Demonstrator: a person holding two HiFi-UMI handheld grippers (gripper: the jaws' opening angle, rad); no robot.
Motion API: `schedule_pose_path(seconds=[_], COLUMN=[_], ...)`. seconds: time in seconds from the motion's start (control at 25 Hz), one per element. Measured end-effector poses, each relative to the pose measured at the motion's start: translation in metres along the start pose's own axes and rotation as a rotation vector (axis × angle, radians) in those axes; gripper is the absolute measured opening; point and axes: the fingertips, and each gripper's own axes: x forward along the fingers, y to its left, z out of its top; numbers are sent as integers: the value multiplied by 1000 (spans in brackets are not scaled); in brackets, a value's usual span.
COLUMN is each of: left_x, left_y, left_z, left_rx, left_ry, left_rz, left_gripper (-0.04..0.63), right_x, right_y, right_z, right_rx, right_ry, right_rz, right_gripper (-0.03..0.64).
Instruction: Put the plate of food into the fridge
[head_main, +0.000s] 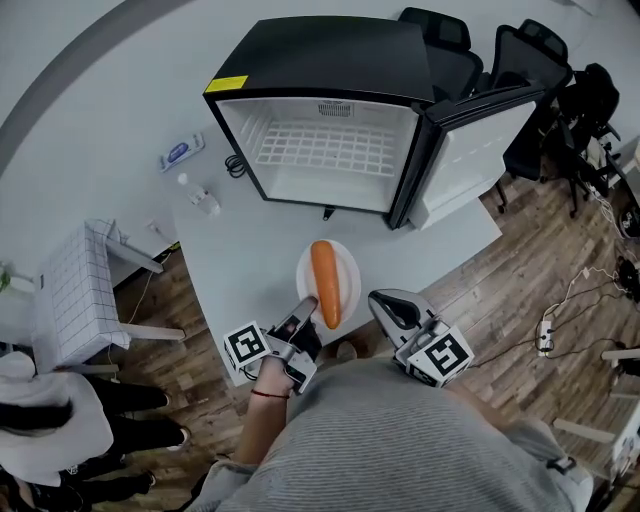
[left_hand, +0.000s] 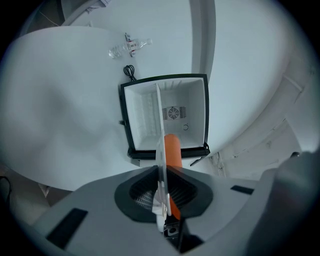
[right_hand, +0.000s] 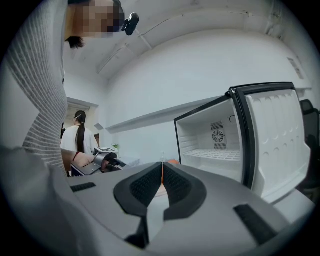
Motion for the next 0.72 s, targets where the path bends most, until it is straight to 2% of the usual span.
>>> schedule_pose_path(seconds=[0.12, 0.52, 0.64, 0.72], left_x=[3, 26, 28, 33], left_y=[6, 3, 7, 3], left_z=[7, 17, 20, 20], left_rx=[9, -23, 1, -7], left_ry=[25, 37, 52, 50], left_rz=[28, 9, 34, 21], left_gripper=[48, 48, 48, 48], right_x=[9, 31, 32, 34], right_y=[-5, -27, -37, -43], right_z=[-1, -1, -3, -2], right_rx=[1, 9, 22, 25], right_ry=[9, 35, 49, 53], right_rz=[-11, 1, -28, -48], right_gripper=[14, 14, 14, 14])
